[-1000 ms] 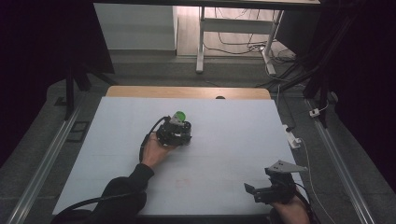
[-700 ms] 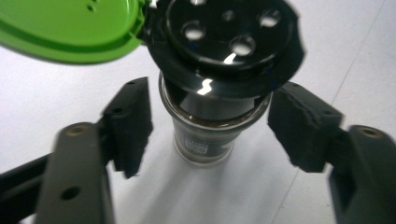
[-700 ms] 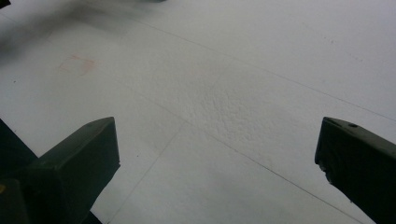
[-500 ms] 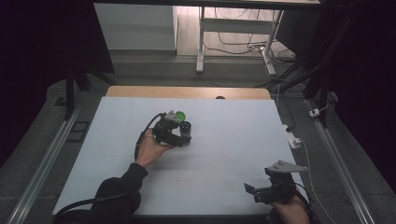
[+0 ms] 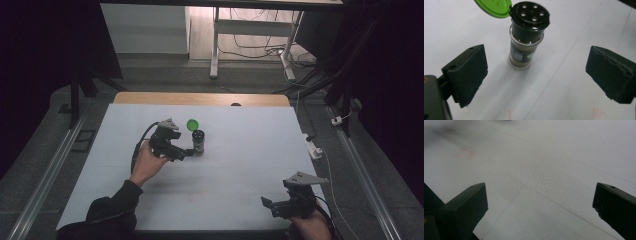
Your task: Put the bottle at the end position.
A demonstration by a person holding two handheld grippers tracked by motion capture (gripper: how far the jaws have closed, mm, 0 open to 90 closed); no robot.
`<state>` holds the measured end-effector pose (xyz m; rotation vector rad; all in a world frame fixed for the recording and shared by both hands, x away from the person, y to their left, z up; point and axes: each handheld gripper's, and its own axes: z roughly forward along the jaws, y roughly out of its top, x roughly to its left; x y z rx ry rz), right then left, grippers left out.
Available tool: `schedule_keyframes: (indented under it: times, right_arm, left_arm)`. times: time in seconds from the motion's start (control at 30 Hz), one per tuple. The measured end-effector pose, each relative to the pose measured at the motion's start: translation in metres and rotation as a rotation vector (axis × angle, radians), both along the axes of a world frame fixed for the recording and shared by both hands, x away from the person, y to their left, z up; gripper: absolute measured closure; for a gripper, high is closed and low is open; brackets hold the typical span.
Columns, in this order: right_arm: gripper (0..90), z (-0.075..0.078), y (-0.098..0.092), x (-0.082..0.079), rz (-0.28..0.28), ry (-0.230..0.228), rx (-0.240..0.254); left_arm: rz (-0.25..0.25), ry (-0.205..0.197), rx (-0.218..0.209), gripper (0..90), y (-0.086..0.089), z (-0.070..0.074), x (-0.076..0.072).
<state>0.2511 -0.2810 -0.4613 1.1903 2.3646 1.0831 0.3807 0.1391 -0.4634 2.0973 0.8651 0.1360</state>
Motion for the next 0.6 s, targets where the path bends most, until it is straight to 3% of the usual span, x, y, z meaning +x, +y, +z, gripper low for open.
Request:
schedule_keyframes:
  times: [0.1, 0.27, 0.6]
  right_arm:
    - [0.0, 0.0, 0.0, 0.0, 0.002, 0.003, 0.002]
    - [0.0, 0.0, 0.001, 0.0, 0.007, 0.007, -0.007]
    - [0.0, 0.0, 0.0, 0.0, 0.008, 0.009, -0.001]
  left_arm:
    - [0.007, -0.003, -0.003, 1.3, 0.005, 0.005, -0.008]
    - [0.018, 0.008, -0.043, 0.1, 0.015, 0.012, -0.023]
    - [0.032, -0.022, -0.055, 0.0, 0.04, 0.023, -0.058]
